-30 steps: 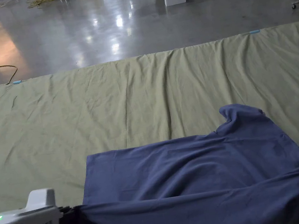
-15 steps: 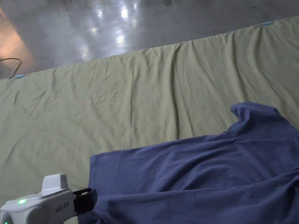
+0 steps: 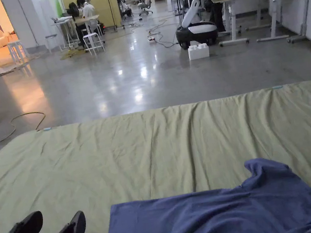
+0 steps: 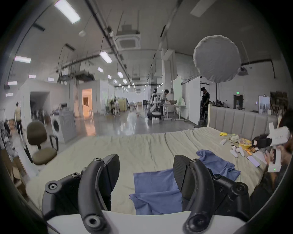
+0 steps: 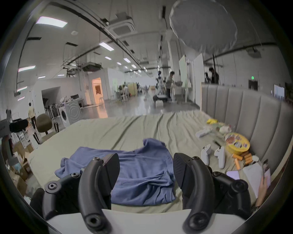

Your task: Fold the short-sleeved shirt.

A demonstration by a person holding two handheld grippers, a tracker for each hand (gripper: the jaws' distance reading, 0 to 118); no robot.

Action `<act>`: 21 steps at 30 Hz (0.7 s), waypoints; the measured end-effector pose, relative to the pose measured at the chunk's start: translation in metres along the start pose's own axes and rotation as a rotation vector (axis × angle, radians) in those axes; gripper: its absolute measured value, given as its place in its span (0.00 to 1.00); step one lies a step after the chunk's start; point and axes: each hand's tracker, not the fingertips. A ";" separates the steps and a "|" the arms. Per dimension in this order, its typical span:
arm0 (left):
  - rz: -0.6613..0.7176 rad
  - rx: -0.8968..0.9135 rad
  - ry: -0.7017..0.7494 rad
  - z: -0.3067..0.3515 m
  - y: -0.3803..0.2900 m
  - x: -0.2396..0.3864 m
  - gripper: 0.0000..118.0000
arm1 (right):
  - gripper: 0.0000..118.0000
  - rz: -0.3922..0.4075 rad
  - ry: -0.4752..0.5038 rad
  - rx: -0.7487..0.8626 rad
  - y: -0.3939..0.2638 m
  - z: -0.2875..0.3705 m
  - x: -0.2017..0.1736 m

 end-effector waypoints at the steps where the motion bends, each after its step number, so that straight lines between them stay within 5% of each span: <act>1: -0.038 0.045 0.025 0.013 -0.002 0.008 0.47 | 0.54 0.024 0.011 0.030 0.001 0.011 -0.007; 3: -0.139 0.075 0.102 0.030 -0.003 0.026 0.14 | 0.25 0.092 0.040 0.074 0.007 0.023 -0.017; 4: -0.166 0.076 0.134 0.035 -0.005 0.033 0.10 | 0.12 0.100 0.031 0.075 0.010 0.030 -0.024; 10: -0.010 0.069 0.071 0.056 -0.004 0.041 0.00 | 0.00 0.108 0.020 0.137 0.004 0.049 -0.045; 11: -0.012 0.059 0.075 0.055 -0.005 0.041 0.00 | 0.00 0.163 -0.007 0.203 0.005 0.051 -0.047; 14: 0.005 0.041 0.071 0.053 -0.005 0.036 0.00 | 0.00 0.064 0.012 0.107 -0.001 0.042 -0.047; 16: 0.022 0.032 0.061 0.054 -0.006 0.034 0.00 | 0.00 0.092 0.015 0.143 0.001 0.043 -0.045; 17: 0.023 0.031 0.059 0.053 -0.007 0.035 0.00 | 0.00 0.022 0.023 0.081 -0.004 0.040 -0.043; 21: 0.047 -0.039 0.047 0.044 -0.012 0.031 0.00 | 0.00 0.059 0.017 0.112 -0.003 0.042 -0.044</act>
